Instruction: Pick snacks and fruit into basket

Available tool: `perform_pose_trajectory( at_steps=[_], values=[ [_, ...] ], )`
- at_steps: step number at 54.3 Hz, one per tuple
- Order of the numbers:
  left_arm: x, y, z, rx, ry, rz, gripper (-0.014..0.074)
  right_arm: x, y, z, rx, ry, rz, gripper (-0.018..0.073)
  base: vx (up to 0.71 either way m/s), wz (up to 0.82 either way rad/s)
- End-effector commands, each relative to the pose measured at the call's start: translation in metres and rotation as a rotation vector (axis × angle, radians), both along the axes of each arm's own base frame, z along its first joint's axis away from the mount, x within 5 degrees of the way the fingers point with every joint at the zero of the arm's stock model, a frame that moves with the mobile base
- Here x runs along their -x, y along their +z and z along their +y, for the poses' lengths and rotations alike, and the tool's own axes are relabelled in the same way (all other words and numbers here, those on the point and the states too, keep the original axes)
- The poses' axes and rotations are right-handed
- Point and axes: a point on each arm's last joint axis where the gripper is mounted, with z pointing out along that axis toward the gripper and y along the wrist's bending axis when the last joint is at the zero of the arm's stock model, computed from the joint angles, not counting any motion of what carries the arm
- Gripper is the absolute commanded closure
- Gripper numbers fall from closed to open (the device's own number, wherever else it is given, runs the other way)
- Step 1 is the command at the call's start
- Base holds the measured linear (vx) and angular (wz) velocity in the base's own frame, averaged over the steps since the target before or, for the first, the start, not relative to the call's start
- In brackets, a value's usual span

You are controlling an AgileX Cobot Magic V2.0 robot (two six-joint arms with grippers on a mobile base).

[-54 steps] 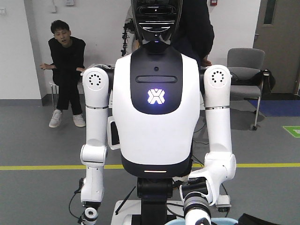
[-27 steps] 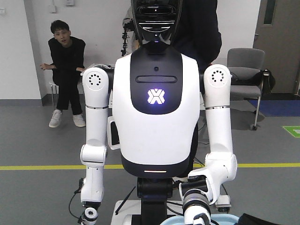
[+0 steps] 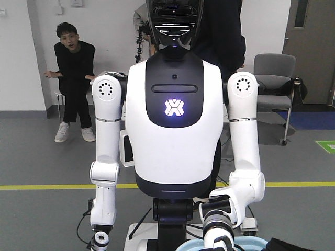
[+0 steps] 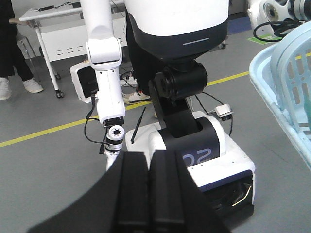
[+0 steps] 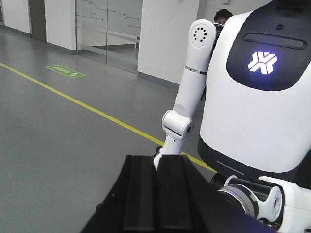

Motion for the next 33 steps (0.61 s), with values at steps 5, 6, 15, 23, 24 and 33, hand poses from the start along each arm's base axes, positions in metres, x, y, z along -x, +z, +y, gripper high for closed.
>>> perform_pose_trajectory(
  at_steps=[5, 6, 15, 23, 24, 33],
  values=[
    [0.000, 0.006, 0.001, 0.033, 0.015, -0.081, 0.0596, 0.001, 0.011, 0.001, -0.036, 0.019, -0.015, 0.0568, 0.00, 0.00],
    [0.000, 0.006, 0.001, 0.033, 0.015, -0.081, 0.0596, 0.002, 0.010, 0.002, -0.028, 0.031, -0.018, 0.0568, 0.00, 0.00],
    [0.000, 0.006, 0.001, 0.033, 0.015, -0.081, 0.0596, 0.007, 0.003, 0.007, -0.001, 0.114, 0.062, 0.0568, 0.00, 0.00],
    [0.000, 0.006, 0.001, 0.033, 0.015, -0.081, 0.0596, 0.007, -0.009, 0.004, 0.000, 0.063, 0.219, 0.0568, 0.00, 0.00],
    [0.000, 0.006, 0.001, 0.033, 0.015, -0.081, 0.0596, 0.006, -0.010, 0.003, 0.002, 0.055, 0.238, 0.0568, 0.00, 0.00],
    [0.000, 0.006, 0.001, 0.033, 0.015, -0.081, 0.0596, 0.011, -0.023, 0.000, 0.044, 0.073, 0.205, 0.0568, 0.00, 0.00]
  ],
)
